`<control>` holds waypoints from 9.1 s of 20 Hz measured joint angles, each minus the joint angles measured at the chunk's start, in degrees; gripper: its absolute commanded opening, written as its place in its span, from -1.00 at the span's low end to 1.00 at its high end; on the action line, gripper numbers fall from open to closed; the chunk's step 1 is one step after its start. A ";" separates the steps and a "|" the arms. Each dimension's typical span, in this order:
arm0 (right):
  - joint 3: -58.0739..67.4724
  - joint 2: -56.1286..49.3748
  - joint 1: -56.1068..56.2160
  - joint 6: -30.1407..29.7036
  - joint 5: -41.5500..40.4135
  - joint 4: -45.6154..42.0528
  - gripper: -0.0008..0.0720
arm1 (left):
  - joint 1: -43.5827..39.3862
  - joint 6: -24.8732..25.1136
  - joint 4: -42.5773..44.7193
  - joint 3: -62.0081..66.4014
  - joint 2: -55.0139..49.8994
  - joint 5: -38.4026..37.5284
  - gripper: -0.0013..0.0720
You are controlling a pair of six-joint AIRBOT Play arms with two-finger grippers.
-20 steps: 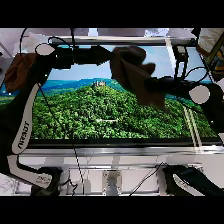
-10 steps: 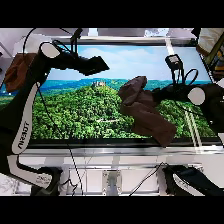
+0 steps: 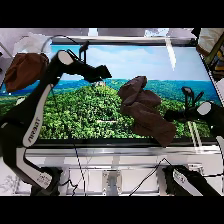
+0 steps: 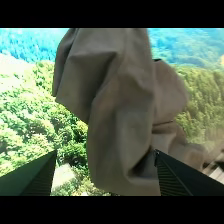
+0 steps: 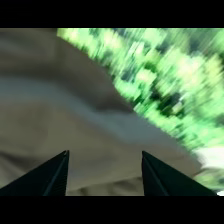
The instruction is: Fold the shirts.
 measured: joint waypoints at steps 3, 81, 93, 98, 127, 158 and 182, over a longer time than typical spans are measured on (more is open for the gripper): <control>-3.89 0.07 -2.38 -2.54 3.87 7.52 0.45 | -1.97 -0.96 -0.68 0.04 -4.52 1.46 0.96; -20.22 43.60 -3.82 13.03 -18.93 36.92 -0.90 | -8.48 5.84 -18.34 11.87 -27.74 9.86 -0.93; 4.31 43.89 -3.82 9.75 -17.11 23.96 -0.91 | -1.99 28.04 -47.65 18.14 -5.90 5.75 -0.94; 22.10 43.95 -3.82 10.71 -10.95 13.14 -0.91 | -1.22 26.29 -25.75 18.23 17.40 4.26 -0.94; 9.18 -13.40 -1.79 -15.23 -28.98 31.71 -0.13 | 2.97 -11.47 28.61 14.82 -13.66 32.92 0.36; 2.43 -16.17 -18.08 -16.92 -9.25 21.55 0.45 | 8.59 -13.73 37.70 -51.65 45.72 -1.57 0.63; 2.32 -16.39 -12.63 -7.65 -18.43 8.17 -0.89 | 8.59 -14.86 34.75 -55.01 48.24 -4.57 0.63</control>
